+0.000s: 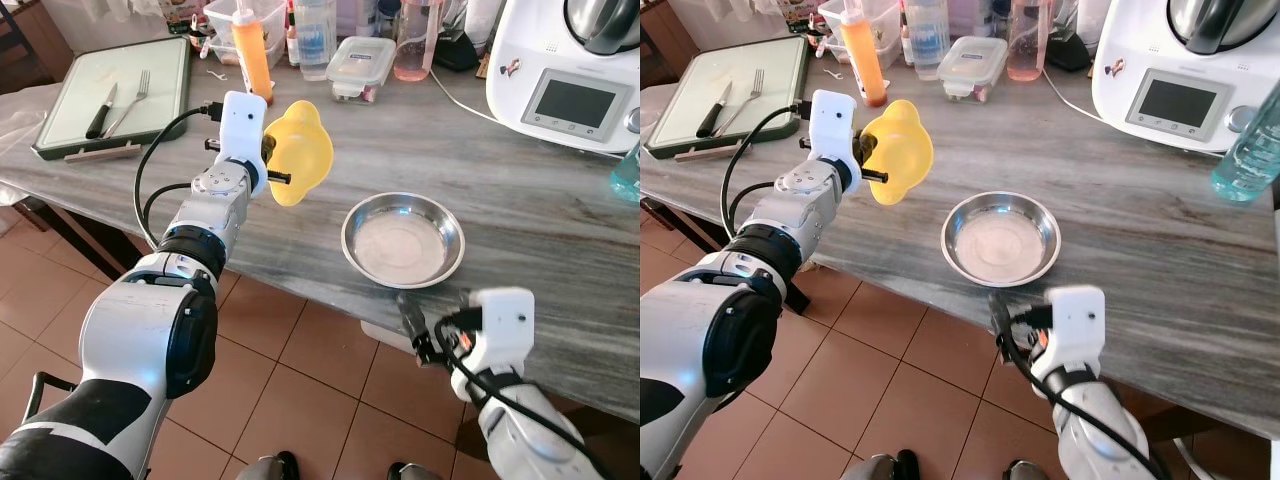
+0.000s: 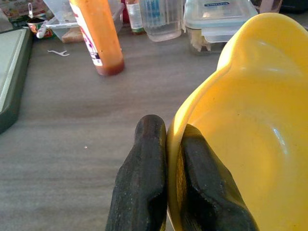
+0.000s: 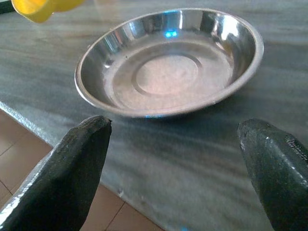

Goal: Setting the table

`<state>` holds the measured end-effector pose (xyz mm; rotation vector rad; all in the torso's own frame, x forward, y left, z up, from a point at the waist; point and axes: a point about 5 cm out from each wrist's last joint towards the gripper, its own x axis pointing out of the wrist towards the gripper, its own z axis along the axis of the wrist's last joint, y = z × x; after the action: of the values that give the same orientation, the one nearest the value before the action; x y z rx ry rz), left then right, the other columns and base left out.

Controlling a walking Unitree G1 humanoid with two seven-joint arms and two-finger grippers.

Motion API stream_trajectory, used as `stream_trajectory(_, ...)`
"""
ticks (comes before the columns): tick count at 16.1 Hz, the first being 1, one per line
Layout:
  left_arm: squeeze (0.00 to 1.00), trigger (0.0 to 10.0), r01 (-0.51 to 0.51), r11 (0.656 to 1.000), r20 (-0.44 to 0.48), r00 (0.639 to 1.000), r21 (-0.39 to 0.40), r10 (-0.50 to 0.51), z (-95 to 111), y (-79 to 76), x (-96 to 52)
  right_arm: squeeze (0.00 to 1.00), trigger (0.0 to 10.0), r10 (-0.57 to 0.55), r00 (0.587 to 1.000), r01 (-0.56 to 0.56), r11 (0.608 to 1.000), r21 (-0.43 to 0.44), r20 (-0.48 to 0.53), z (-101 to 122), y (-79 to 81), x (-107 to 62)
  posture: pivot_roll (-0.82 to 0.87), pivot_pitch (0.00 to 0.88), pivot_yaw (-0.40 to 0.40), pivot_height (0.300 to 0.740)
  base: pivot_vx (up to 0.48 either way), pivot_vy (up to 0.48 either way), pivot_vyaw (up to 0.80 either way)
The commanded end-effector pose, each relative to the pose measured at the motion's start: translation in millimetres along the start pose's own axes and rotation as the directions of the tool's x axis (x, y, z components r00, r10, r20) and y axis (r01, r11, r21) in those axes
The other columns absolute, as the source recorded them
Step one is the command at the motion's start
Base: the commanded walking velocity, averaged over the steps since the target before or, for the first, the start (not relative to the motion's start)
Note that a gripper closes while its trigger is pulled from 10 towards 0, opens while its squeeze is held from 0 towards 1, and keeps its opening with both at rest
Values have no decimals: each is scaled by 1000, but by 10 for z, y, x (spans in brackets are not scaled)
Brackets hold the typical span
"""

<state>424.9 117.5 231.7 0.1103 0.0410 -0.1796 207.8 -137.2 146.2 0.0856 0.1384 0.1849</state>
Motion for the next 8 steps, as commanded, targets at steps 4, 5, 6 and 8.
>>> stream_trajectory(4,0,10000,24,1000,39,999,12,-25,170,-66,25,0,10000,-16,976,39,994,-104,217,290,115,-69,-96,154,98,740,0,0,0)
stream_trajectory(5,0,10000,40,999,40,998,25,-41,186,-106,30,0,10000,-35,969,62,993,-105,243,323,109,-88,-99,154,99,740,0,0,0)
stream_trajectory(6,0,10000,63,997,38,997,43,-64,200,-162,35,0,10000,-48,965,77,992,-102,259,343,110,-115,-105,155,104,740,0,0,0)
stream_trajectory(8,0,10000,109,992,10,994,69,-110,174,-269,41,0,10000,-45,961,74,992,-99,272,347,153,-170,-114,157,111,740,0,0,0)
